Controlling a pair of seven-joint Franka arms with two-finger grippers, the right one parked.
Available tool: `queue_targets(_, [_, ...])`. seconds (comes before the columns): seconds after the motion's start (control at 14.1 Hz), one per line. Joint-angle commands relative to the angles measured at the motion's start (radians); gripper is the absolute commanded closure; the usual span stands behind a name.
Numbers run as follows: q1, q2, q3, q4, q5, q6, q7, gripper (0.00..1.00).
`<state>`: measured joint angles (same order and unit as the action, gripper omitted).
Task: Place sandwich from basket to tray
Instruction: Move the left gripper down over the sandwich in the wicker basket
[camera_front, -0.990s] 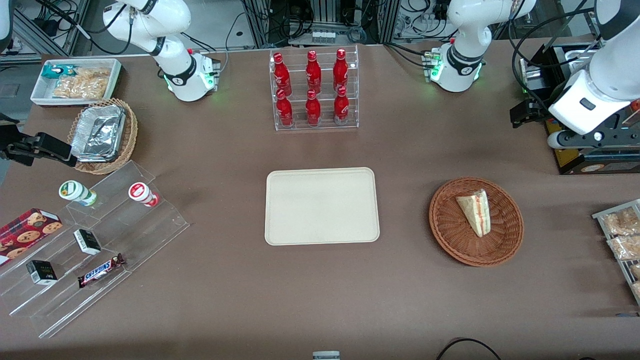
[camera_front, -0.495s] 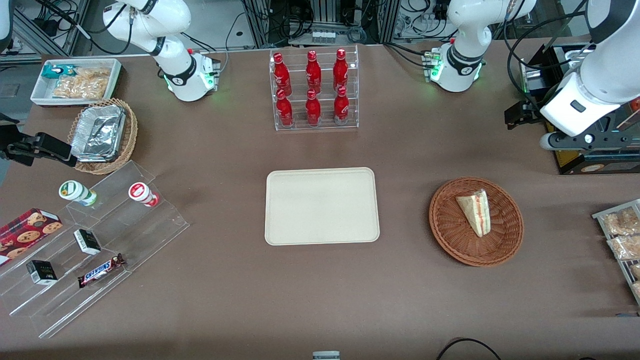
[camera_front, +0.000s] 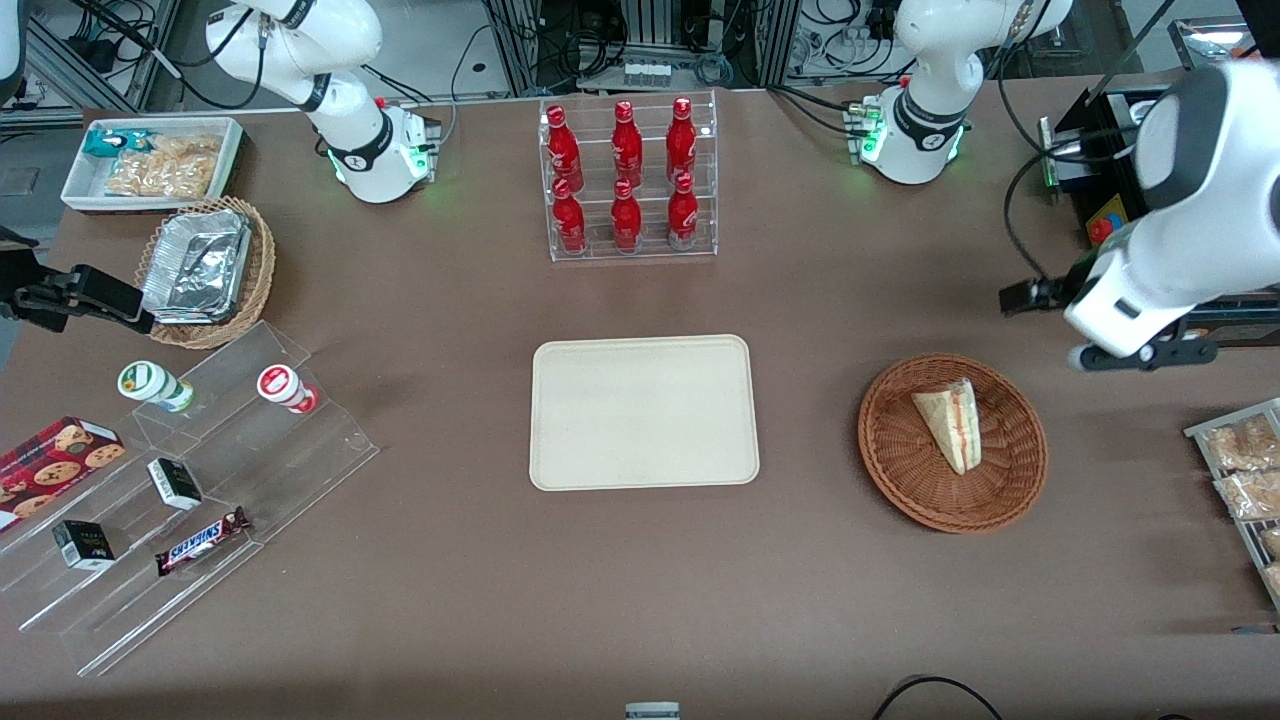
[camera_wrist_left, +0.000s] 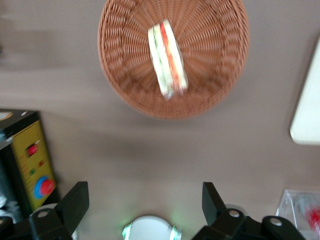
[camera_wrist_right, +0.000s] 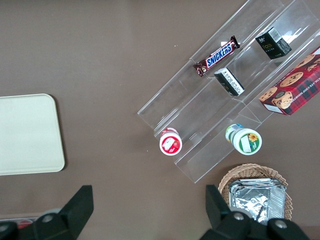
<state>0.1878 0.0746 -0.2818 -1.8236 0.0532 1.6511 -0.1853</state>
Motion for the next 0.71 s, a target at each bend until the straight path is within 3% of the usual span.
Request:
queue_targets(0.0, [-0.008, 0.013, 0.000, -0.149, 0.002, 0.197, -0.088, 0.00])
queue_targets(0.28, [-0.008, 0.129, 0.001, -0.175, 0.004, 0.366, -0.235, 0.00])
queue_targets(0.64, [-0.007, 0.177, 0.001, -0.282, 0.002, 0.571, -0.258, 0.00])
